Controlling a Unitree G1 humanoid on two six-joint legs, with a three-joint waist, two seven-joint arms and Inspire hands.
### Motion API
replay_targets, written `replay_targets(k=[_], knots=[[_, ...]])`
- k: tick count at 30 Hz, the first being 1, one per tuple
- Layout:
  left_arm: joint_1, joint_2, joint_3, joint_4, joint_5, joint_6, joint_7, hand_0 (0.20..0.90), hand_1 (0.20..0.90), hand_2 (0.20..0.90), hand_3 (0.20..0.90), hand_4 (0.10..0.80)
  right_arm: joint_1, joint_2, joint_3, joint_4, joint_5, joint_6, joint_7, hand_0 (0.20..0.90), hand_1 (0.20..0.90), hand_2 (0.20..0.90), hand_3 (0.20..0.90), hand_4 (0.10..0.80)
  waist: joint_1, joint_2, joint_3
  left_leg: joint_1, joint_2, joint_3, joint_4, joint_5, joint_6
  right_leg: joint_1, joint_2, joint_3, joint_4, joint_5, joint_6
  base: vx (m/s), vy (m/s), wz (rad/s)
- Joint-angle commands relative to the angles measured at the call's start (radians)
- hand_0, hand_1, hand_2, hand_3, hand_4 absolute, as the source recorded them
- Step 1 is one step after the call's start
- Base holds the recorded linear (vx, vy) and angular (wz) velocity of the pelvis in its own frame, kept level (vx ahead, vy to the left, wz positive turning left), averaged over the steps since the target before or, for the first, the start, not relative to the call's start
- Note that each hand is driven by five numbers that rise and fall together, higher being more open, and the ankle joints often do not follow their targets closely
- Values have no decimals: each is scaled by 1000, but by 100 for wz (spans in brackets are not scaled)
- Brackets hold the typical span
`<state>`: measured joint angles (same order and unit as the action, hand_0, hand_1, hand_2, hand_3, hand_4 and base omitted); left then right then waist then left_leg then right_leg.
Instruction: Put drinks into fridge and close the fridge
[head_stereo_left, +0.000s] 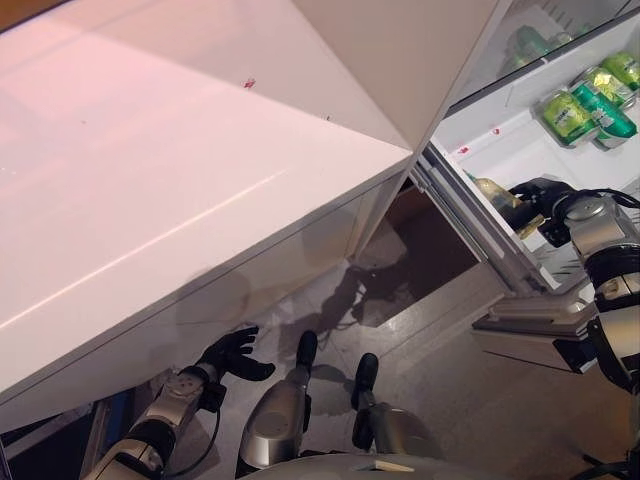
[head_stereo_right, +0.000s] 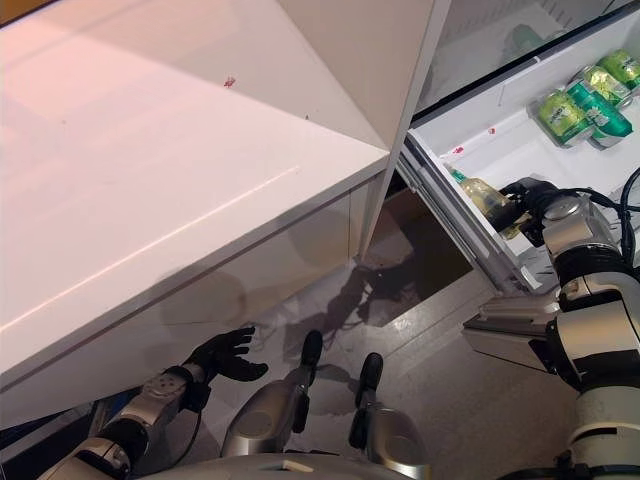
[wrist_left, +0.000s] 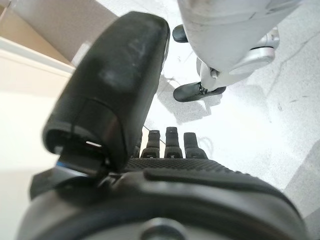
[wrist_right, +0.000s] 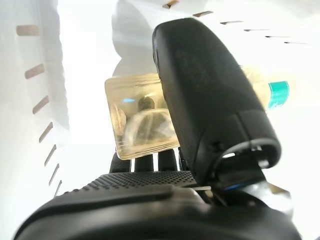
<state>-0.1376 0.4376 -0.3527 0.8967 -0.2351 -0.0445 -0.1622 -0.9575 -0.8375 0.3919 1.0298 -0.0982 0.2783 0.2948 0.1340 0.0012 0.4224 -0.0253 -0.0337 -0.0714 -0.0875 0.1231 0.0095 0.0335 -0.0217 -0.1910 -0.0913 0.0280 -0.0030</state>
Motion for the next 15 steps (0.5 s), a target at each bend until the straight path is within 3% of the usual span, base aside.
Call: replay_targets(k=[1, 5, 15], knots=[[54, -8, 3, 24, 33, -9, 10, 900, 900, 900, 900, 800, -52, -101, 81, -97, 13, -39, -23, 900, 900, 900, 900, 800, -4, -17, -83, -18, -6, 59, 79, -121, 2, -74, 4, 35, 123, -34, 19, -20, 71, -7], [79, -19, 38, 54, 66, 23, 17, 900, 900, 900, 900, 800, -13, -147, 60, -266, 87, -39, 8, 900, 900, 900, 900, 800, -31, -47, -140, 17, -5, 77, 68, -128, -3, -46, 5, 43, 111, -35, 24, -8, 74, -10], [108, -51, 56, 124, 159, 1, 3, 900, 900, 900, 900, 800, 119, -258, -144, -543, 182, -137, -103, 900, 900, 900, 900, 800, -76, -88, -273, 94, -7, 108, 57, -155, -2, 24, 4, 65, 77, -32, 41, 26, 28, -10]])
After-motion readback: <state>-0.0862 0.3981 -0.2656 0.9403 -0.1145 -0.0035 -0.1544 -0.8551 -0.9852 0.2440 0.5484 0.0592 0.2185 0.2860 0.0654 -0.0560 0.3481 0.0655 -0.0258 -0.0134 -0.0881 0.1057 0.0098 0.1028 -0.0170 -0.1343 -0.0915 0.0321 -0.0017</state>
